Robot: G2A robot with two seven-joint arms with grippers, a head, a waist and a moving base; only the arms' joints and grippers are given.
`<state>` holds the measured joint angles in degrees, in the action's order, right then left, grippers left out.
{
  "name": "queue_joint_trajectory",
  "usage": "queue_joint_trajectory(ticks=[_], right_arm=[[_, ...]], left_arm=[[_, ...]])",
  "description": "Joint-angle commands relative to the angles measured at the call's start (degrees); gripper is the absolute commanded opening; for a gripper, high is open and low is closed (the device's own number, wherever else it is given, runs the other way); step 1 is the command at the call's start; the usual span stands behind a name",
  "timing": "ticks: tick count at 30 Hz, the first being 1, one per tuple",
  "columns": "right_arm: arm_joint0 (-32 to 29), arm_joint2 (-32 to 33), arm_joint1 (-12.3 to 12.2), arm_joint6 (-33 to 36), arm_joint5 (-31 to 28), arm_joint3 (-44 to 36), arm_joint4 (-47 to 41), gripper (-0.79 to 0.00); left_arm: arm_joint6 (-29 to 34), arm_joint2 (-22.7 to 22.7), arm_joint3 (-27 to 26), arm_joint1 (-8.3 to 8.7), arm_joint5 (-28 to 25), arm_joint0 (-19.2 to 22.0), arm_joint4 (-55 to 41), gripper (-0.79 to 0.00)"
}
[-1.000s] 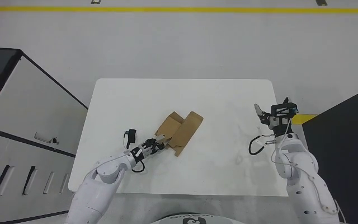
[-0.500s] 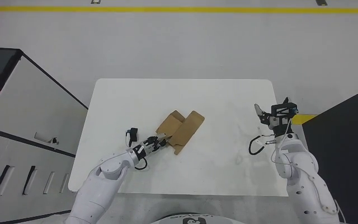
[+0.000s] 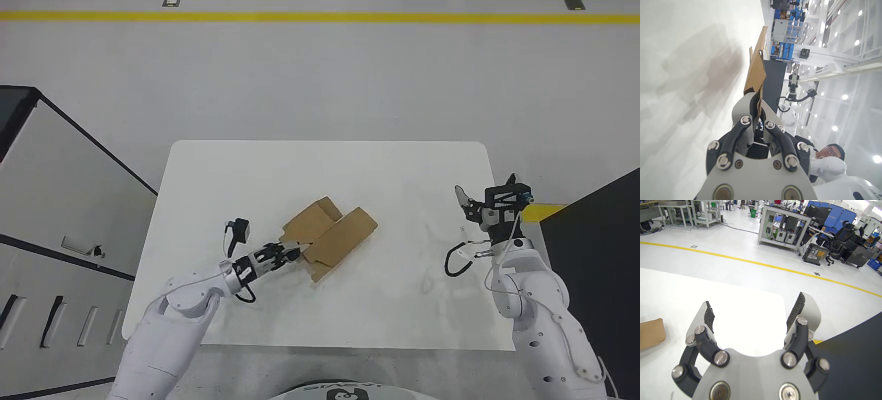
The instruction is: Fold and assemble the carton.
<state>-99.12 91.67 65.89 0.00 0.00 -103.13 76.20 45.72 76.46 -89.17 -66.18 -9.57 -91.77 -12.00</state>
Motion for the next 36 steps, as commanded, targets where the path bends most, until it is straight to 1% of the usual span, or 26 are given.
queue_joint_trajectory(ticks=[1, 7, 8, 10, 17, 18, 20, 23, 26, 29, 36], right_arm=[[0.0, 0.0, 0.0, 0.0, 0.0, 0.0, 0.0, 0.0], [0.0, 0.0, 0.0, 0.0, 0.0, 0.0, 0.0, 0.0], [0.0, 0.0, 0.0, 0.0, 0.0, 0.0, 0.0, 0.0], [0.0, 0.0, 0.0, 0.0, 0.0, 0.0, 0.0, 0.0], [0.0, 0.0, 0.0, 0.0, 0.0, 0.0, 0.0, 0.0], [0.0, 0.0, 0.0, 0.0, 0.0, 0.0, 0.0, 0.0], [0.0, 0.0, 0.0, 0.0, 0.0, 0.0, 0.0, 0.0], [0.0, 0.0, 0.0, 0.0, 0.0, 0.0, 0.0, 0.0], [0.0, 0.0, 0.0, 0.0, 0.0, 0.0, 0.0, 0.0], [0.0, 0.0, 0.0, 0.0, 0.0, 0.0, 0.0, 0.0], [0.0, 0.0, 0.0, 0.0, 0.0, 0.0, 0.0, 0.0]], left_arm=[[1.3, 1.7, -4.2, 0.48, 0.4, -2.0, 0.3, -0.785], [5.4, 6.6, -13.8, 1.63, 2.0, -6.8, -1.3, -0.785], [5.7, 7.3, -15.1, 1.78, 2.4, -7.4, -1.1, -0.785], [5.2, 8.3, -17.5, 2.09, 2.1, -8.0, 2.4, -0.785], [5.2, 8.3, -17.5, 2.09, 2.1, -8.0, 2.4, -0.785], [4.1, 8.2, -16.9, 2.06, 2.3, -8.0, 2.7, -0.785], [3.9, 7.9, -16.4, 2.05, 2.0, -7.2, 1.6, -0.785], [4.5, 10.1, -17.3, 2.39, 1.2, -5.5, 1.6, -0.785], [5.9, 12.5, -19.1, 2.83, 1.0, -4.0, 2.1, -0.785], [9.4, 14.4, -20.1, 3.32, 0.2, -2.4, 2.3, -0.785], [14.4, 17.1, -17.4, 4.11, -0.4, 0.7, 0.3, -0.785]])
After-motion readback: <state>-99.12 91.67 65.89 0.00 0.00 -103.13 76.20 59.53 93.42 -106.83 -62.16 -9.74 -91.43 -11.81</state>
